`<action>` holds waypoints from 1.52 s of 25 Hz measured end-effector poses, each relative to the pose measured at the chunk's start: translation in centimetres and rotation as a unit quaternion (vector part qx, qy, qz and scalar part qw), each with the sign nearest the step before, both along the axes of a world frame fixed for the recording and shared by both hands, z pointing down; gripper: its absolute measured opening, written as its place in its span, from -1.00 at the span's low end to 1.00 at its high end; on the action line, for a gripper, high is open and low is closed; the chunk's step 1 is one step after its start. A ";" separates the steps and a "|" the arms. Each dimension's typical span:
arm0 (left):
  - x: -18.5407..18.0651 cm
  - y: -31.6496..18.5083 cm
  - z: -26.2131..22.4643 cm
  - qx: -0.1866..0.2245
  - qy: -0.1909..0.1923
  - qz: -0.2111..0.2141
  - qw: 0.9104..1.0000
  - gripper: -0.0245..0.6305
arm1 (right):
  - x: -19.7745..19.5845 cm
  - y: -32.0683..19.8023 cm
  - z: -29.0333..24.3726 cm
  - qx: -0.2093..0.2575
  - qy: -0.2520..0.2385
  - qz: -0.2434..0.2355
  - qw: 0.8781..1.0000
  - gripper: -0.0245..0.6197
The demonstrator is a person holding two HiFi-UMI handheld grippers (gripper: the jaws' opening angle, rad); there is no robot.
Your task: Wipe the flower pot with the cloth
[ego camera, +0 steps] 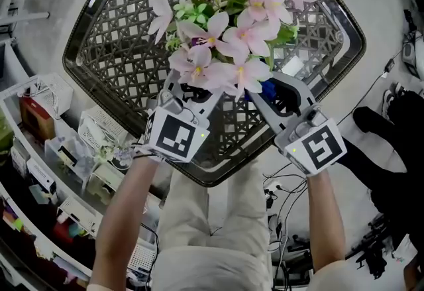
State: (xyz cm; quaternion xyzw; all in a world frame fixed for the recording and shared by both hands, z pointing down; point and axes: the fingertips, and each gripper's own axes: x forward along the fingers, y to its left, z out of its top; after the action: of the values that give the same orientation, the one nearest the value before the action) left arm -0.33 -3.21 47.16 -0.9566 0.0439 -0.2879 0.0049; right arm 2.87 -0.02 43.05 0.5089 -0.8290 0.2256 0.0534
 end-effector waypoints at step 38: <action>-12.0 3.5 -36.2 -0.061 0.170 -0.172 0.968 -0.85 | -0.7 7.3 -35.0 0.104 0.053 0.116 0.986 -0.58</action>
State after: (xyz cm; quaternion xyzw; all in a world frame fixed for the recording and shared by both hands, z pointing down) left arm -12.37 0.30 10.91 -0.9681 0.1903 -0.1199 -0.1102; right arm 2.17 7.27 8.01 0.6155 -0.7795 0.1154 0.0173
